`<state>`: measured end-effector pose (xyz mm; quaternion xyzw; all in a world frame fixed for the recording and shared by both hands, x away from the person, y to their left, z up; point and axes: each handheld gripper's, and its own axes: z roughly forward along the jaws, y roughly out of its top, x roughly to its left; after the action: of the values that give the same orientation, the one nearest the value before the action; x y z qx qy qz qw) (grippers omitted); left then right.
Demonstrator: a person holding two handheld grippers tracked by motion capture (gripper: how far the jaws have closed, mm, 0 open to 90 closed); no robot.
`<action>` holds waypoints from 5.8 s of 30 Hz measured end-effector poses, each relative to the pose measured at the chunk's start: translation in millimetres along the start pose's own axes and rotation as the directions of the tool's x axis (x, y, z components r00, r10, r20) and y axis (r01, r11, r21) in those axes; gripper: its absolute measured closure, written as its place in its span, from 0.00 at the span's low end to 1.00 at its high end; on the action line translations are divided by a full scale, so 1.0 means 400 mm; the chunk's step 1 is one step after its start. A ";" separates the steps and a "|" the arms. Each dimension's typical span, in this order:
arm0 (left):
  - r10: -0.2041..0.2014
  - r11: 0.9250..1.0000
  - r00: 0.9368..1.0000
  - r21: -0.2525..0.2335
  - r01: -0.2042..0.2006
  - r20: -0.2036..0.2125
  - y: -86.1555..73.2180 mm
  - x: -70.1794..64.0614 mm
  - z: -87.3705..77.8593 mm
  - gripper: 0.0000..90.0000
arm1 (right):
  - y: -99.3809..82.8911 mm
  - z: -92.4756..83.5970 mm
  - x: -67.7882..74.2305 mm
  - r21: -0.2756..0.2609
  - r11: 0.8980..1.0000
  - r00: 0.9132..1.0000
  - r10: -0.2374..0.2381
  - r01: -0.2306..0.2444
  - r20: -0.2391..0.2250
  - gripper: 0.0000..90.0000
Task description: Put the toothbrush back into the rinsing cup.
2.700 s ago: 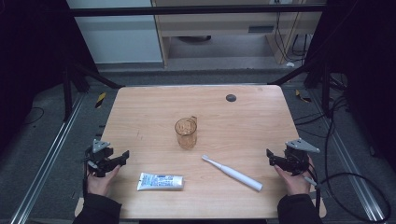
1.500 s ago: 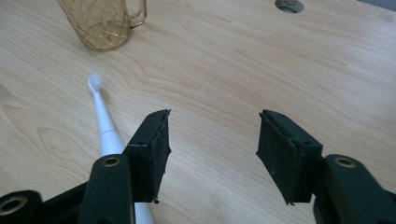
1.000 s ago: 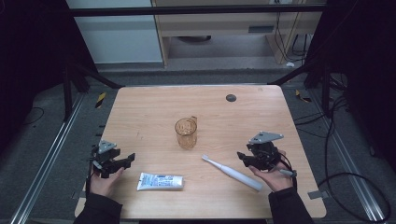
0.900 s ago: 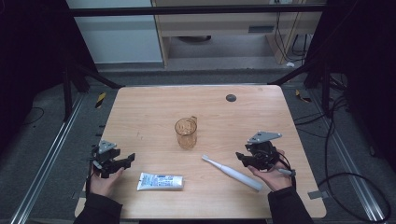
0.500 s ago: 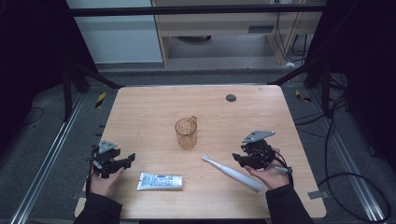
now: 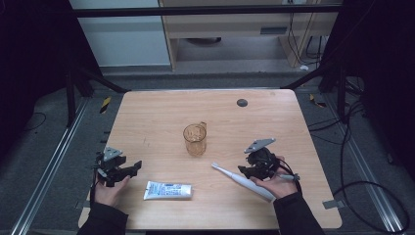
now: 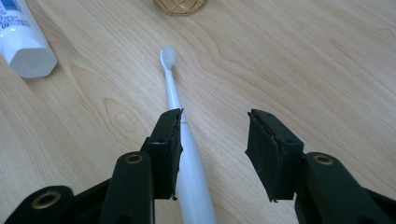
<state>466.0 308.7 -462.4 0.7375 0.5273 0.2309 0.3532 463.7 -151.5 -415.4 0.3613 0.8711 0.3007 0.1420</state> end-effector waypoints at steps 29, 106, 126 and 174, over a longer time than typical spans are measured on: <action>0.011 1.000 1.000 0.002 -0.011 0.020 0.005 -0.014 0.002 0.34 | -0.013 0.056 0.017 0.094 0.995 0.998 -0.028 0.033 -0.064 0.62; 0.007 1.000 1.000 0.017 -0.007 0.017 0.006 -0.003 0.009 0.34 | -0.028 0.151 0.028 0.303 0.951 0.993 -0.035 0.066 -0.109 0.74; -0.002 1.000 1.000 0.014 0.001 0.017 0.009 -0.002 0.008 0.35 | -0.008 0.078 0.015 0.145 0.989 0.995 0.005 0.009 -0.095 0.75; -0.002 1.000 1.000 -0.004 0.002 0.016 0.011 -0.002 0.001 0.35 | 0.083 -0.060 -0.034 -0.518 0.826 0.970 0.240 -0.222 -0.033 0.75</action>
<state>468.6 306.9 -459.2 0.7379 0.5248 0.2259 0.3592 480.2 -152.8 -375.6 0.4174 0.7052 0.5329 0.2112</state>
